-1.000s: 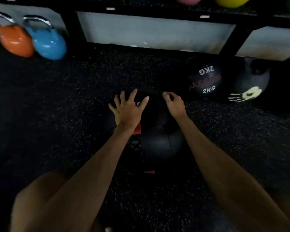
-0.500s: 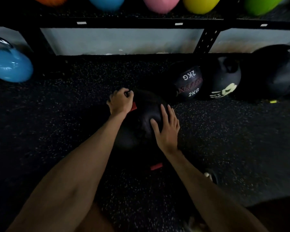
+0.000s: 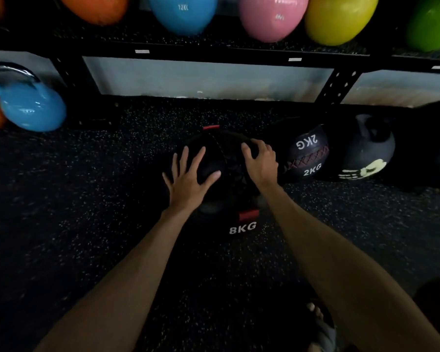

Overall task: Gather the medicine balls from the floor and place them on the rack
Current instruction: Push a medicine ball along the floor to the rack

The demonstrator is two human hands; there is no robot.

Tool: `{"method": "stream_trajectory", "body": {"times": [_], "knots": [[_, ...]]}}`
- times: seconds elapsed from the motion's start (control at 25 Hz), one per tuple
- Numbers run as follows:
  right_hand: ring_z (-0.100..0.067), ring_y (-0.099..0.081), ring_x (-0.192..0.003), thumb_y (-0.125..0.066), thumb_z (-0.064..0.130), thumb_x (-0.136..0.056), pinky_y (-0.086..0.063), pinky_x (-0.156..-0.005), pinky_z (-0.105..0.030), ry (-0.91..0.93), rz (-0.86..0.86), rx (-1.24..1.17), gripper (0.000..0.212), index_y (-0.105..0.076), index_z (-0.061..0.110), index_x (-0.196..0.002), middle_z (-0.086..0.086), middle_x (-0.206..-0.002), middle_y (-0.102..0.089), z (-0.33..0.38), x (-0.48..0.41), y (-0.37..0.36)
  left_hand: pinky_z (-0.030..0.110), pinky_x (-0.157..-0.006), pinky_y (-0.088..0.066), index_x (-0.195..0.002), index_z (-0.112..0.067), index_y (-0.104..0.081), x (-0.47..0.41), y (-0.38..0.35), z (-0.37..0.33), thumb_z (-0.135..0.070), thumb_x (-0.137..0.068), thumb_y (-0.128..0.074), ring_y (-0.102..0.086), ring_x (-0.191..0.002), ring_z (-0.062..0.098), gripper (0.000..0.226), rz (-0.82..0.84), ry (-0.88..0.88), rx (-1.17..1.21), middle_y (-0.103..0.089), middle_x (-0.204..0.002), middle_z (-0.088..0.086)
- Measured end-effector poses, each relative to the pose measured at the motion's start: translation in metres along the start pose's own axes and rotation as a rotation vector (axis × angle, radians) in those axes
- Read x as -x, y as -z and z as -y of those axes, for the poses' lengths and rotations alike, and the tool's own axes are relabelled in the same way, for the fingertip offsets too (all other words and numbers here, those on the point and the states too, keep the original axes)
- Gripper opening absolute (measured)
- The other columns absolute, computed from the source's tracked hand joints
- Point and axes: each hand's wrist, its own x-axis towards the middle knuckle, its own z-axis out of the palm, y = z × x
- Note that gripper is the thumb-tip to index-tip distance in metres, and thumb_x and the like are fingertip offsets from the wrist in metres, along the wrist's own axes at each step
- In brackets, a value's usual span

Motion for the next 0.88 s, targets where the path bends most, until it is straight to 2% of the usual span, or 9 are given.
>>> {"method": "stream_trajectory", "body": {"times": [0.12, 0.2, 0.28, 0.36, 0.44, 0.56, 0.68, 0.8, 0.88], "knots": [[-0.020, -0.023, -0.150, -0.043, 0.061, -0.098, -0.020, -0.121, -0.054, 0.094, -0.054, -0.075, 0.058, -0.040, 0.033, -0.149, 0.002, -0.160, -0.032, -0.014, 0.028, -0.005, 0.070, -0.116, 0.000, -0.152, -0.055, -0.019, -0.045, 0.011, -0.008, -0.077, -0.086, -0.046, 0.007, -0.154, 0.026, 0.074, 0.045, 0.145, 0.066, 0.000, -0.168, -0.004], [-0.015, -0.006, -0.154, -0.041, 0.065, -0.097, -0.014, -0.123, -0.056, 0.103, -0.042, -0.149, 0.065, -0.025, 0.040, -0.155, 0.007, -0.167, -0.014, -0.029, 0.050, -0.010, 0.072, -0.115, 0.000, -0.152, -0.053, -0.023, -0.072, 0.015, -0.016, -0.076, -0.085, -0.049, 0.005, -0.154, 0.030, 0.075, 0.061, 0.226, 0.122, -0.002, -0.168, 0.000], [-0.014, 0.005, -0.155, -0.046, 0.069, -0.093, -0.014, -0.123, -0.059, 0.132, -0.010, -0.168, 0.078, -0.011, 0.043, -0.158, 0.009, -0.168, 0.000, -0.038, 0.062, -0.015, 0.074, -0.113, -0.001, -0.151, -0.051, -0.027, -0.094, 0.018, -0.023, -0.076, -0.084, -0.051, 0.002, -0.153, 0.033, 0.076, 0.047, 0.290, 0.152, -0.006, -0.168, 0.003], [-0.016, 0.011, -0.155, -0.055, 0.072, -0.086, -0.010, -0.123, -0.059, 0.184, 0.021, -0.123, 0.095, -0.003, 0.039, -0.159, 0.006, -0.168, 0.008, -0.041, 0.064, -0.021, 0.074, -0.113, -0.003, -0.151, -0.049, -0.030, -0.110, 0.020, -0.025, -0.076, -0.083, -0.052, -0.004, -0.152, 0.034, 0.076, 0.020, 0.349, 0.166, -0.013, -0.166, 0.006], [-0.019, 0.009, -0.155, -0.062, 0.072, -0.081, -0.011, -0.122, -0.060, 0.222, 0.013, -0.084, 0.105, -0.003, 0.035, -0.160, 0.003, -0.169, 0.007, -0.037, 0.056, -0.027, 0.073, -0.113, -0.007, -0.151, -0.046, -0.033, -0.117, 0.021, -0.022, -0.075, -0.086, -0.049, -0.010, -0.151, 0.034, 0.073, -0.027, 0.390, 0.192, -0.019, -0.164, 0.008], [-0.025, 0.001, -0.155, -0.056, 0.075, -0.080, -0.016, -0.120, -0.063, 0.211, -0.019, -0.059, 0.104, -0.008, 0.030, -0.160, -0.004, -0.169, -0.001, -0.027, 0.034, -0.031, 0.068, -0.117, -0.006, -0.153, -0.042, -0.029, -0.101, 0.011, -0.017, -0.068, -0.095, -0.039, -0.007, -0.153, 0.029, 0.064, -0.151, 0.313, 0.210, -0.016, -0.166, 0.006], [-0.029, -0.003, -0.155, -0.053, 0.077, -0.080, -0.018, -0.119, -0.064, 0.160, 0.009, -0.032, 0.103, -0.007, 0.031, -0.161, -0.007, -0.168, -0.004, -0.017, -0.002, -0.031, 0.063, -0.120, -0.005, -0.157, -0.042, -0.014, -0.058, -0.018, -0.008, -0.064, -0.097, -0.037, 0.000, -0.154, 0.026, 0.068, -0.228, 0.117, 0.129, -0.003, -0.168, 0.004], [-0.030, -0.004, -0.155, -0.061, 0.072, -0.081, -0.016, -0.119, -0.062, 0.066, 0.094, -0.040, 0.104, -0.008, 0.031, -0.160, -0.010, -0.168, -0.006, 0.002, -0.056, -0.024, 0.064, -0.119, -0.011, -0.157, -0.044, -0.004, -0.042, -0.037, -0.001, -0.062, -0.096, -0.043, 0.006, -0.154, 0.029, 0.075, -0.221, -0.003, 0.041, 0.007, -0.168, 0.005], [-0.030, -0.006, -0.155, -0.064, 0.070, -0.081, -0.015, -0.121, -0.061, 0.008, 0.135, -0.085, 0.103, -0.014, 0.026, -0.160, -0.011, -0.167, -0.011, 0.016, -0.090, -0.019, 0.066, -0.118, -0.015, -0.157, -0.046, -0.004, -0.060, -0.031, -0.005, -0.060, -0.096, -0.047, 0.007, -0.154, 0.030, 0.076, -0.189, 0.011, 0.030, 0.009, -0.168, 0.006]]}}
